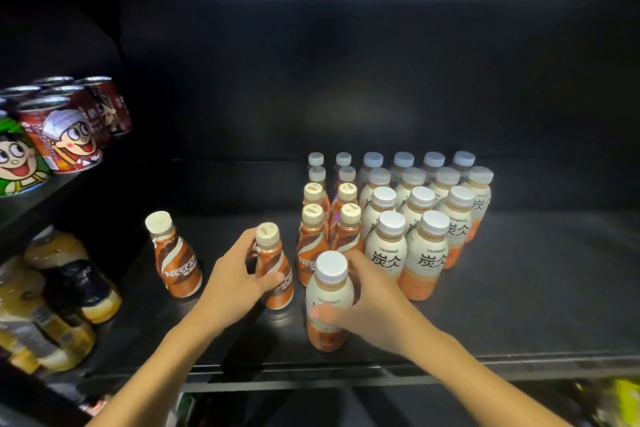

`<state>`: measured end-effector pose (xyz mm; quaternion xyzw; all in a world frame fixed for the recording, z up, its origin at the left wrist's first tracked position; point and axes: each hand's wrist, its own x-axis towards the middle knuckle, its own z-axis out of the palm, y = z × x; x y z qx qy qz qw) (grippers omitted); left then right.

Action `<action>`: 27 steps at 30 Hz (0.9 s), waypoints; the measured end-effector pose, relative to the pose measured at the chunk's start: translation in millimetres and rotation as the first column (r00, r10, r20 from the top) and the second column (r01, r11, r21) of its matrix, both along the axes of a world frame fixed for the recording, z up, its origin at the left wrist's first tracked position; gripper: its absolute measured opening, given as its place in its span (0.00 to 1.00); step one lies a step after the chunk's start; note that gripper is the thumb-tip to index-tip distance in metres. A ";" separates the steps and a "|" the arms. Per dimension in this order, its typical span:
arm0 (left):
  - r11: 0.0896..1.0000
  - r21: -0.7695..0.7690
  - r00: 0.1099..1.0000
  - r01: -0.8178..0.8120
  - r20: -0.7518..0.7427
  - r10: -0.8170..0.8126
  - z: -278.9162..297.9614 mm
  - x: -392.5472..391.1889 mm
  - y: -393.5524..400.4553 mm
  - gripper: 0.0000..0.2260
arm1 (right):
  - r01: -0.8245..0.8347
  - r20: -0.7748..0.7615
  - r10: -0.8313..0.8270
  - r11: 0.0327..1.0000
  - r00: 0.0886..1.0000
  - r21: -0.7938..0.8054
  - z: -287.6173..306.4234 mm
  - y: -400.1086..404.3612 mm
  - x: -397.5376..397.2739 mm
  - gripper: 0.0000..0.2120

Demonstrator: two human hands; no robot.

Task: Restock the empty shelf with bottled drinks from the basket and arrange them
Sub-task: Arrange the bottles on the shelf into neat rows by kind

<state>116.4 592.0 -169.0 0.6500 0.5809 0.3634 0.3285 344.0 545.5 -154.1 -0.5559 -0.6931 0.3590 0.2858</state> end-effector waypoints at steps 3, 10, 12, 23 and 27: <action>1.000 -0.013 0.999 0.011 0.046 -0.010 -3.4 4.2 -5.4 0.25 | 0.066 -0.046 -0.063 0.996 0.997 0.065 -9.9 -7.7 0.5 0.26; 0.993 -0.072 0.983 0.097 0.164 -0.084 -21.2 22.3 -19.3 0.24 | 0.289 -0.174 -0.270 0.953 0.947 0.088 -21.7 -27.1 29.9 0.24; 0.995 -0.036 0.981 0.093 0.175 -0.085 -28.0 30.0 -22.7 0.23 | 0.333 -0.201 -0.311 0.938 0.929 0.090 -23.4 -33.5 41.6 0.25; 0.998 -0.053 0.928 0.043 0.372 -0.020 -42.9 87.1 -29.0 0.22 | 0.418 -0.206 -0.388 0.900 0.898 0.123 -26.0 -48.6 102.2 0.28; 0.995 -0.091 0.919 -0.035 0.388 0.068 -38.9 112.2 -32.6 0.22 | 0.388 -0.202 -0.359 0.913 0.911 0.128 -27.1 -48.4 130.6 0.28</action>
